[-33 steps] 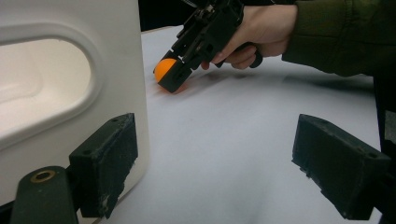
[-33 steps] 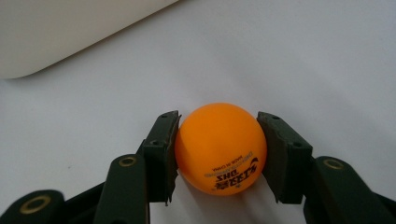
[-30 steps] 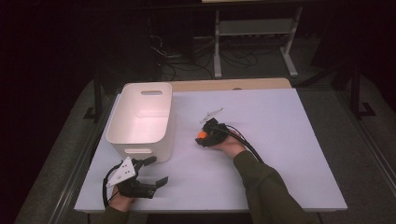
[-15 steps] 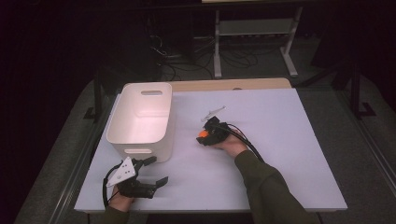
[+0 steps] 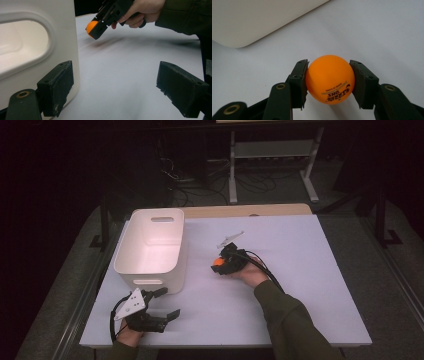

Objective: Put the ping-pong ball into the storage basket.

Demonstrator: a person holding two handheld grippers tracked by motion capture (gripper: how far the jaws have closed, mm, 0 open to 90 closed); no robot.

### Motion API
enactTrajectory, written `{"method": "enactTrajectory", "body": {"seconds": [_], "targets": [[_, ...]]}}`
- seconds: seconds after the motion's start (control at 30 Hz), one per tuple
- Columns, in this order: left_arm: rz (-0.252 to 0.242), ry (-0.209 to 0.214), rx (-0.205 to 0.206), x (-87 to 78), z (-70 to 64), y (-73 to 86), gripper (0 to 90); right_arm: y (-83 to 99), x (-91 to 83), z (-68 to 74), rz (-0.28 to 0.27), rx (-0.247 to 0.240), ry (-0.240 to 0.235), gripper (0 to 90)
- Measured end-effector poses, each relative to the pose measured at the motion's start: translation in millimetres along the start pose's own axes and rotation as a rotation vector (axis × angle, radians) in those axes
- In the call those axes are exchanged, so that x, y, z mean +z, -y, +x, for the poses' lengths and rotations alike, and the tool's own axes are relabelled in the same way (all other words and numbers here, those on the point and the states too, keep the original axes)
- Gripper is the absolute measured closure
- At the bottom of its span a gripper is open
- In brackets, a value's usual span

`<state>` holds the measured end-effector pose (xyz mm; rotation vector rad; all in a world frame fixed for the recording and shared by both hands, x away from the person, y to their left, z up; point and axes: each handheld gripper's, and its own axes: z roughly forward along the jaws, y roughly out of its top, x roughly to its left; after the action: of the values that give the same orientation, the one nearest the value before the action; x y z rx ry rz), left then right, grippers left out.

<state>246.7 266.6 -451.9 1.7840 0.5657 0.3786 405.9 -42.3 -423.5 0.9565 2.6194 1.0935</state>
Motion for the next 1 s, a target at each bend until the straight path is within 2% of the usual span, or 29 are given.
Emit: {"method": "enactTrajectory", "body": {"seconds": [1.0], "targets": [[0.005, -0.001, 0.003, 0.4, -0.1, -0.2, 14.0, -11.8, -22.9, 8.3, -0.001, -0.023, -0.011, 49.8]]}}
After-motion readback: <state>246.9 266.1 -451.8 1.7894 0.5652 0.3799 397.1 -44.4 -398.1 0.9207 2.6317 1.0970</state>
